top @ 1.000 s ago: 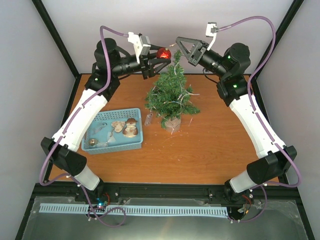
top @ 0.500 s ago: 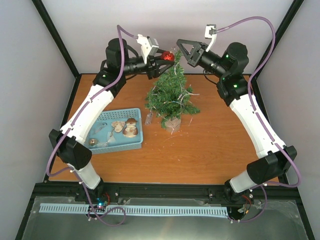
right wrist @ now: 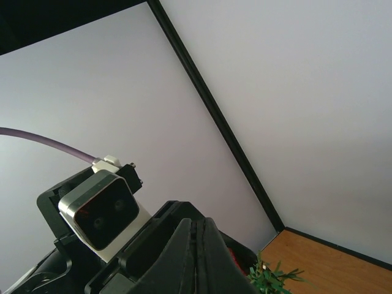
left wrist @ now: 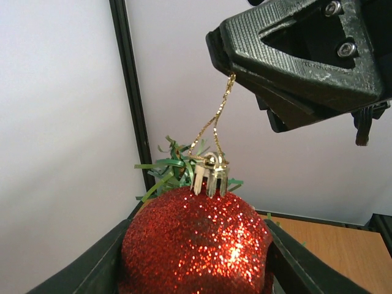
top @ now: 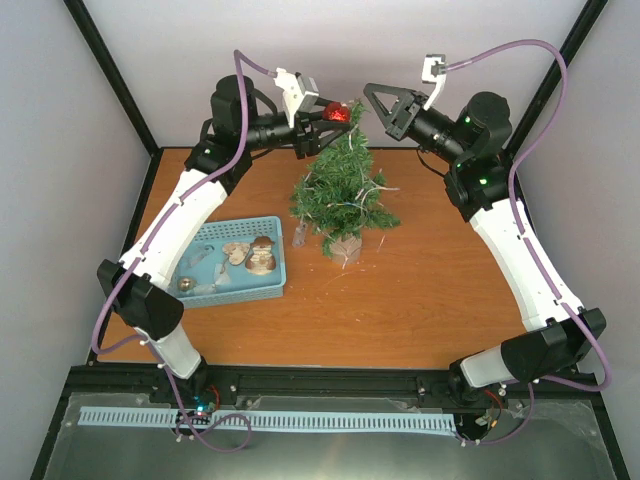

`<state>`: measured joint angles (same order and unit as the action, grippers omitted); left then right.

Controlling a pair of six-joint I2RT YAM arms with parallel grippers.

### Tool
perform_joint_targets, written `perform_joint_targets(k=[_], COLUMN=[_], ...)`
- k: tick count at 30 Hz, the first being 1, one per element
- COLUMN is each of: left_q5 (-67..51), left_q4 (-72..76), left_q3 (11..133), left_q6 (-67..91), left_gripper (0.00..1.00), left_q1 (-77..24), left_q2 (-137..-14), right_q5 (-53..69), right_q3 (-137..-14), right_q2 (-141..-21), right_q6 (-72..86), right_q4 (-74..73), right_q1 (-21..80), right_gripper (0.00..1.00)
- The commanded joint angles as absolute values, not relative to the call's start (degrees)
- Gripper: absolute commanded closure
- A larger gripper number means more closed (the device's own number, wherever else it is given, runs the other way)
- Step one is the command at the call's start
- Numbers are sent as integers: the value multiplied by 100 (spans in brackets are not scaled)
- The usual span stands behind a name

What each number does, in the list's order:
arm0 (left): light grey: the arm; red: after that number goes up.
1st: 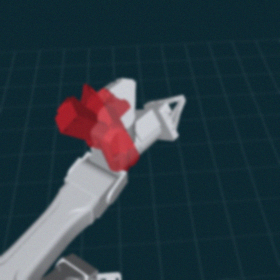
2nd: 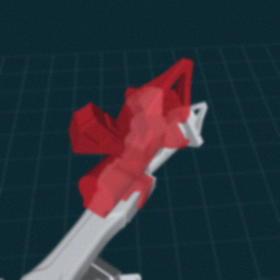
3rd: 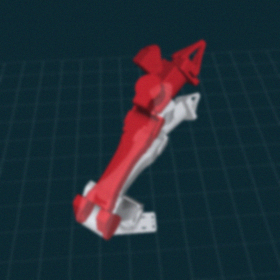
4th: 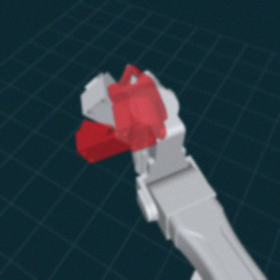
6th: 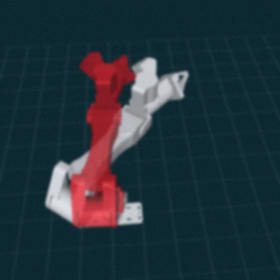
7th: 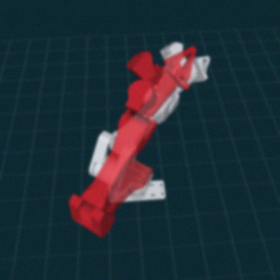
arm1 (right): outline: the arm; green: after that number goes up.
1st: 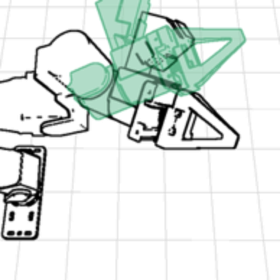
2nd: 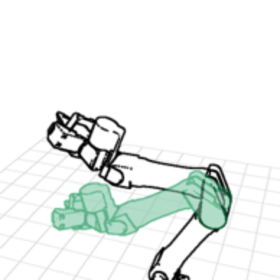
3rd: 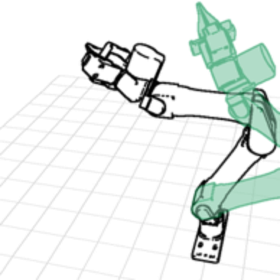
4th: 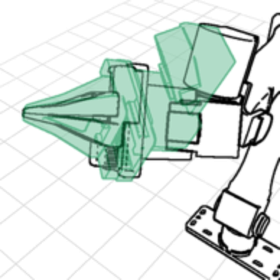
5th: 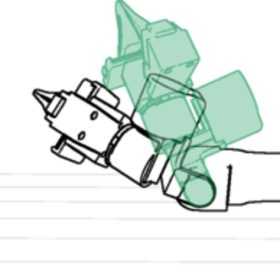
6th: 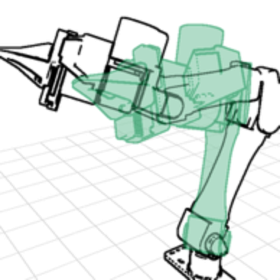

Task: Decorate the small christmas tree
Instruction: Hang the decoration item on the Christmas tree.

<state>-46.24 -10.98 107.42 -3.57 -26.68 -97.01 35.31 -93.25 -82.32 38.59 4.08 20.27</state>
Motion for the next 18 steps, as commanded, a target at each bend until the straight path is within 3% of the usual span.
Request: perform_joint_targets(k=[1, 18], left_q5=[-4610, -4246], left_q4=[-1372, -1700], left_q3=[11048, 11278], left_q6=[-632, -956], left_gripper=[60, 60], left_q1=[-2733, -2816], left_q2=[-9649, -9776], right_q5=[3468, 3417], right_q3=[-9243, -9238], right_q2=[-8092, -8170], right_q6=[3923, 4082], right_q4=[457, 384], right_q1=[1964, 1751], right_gripper=[97, 97])
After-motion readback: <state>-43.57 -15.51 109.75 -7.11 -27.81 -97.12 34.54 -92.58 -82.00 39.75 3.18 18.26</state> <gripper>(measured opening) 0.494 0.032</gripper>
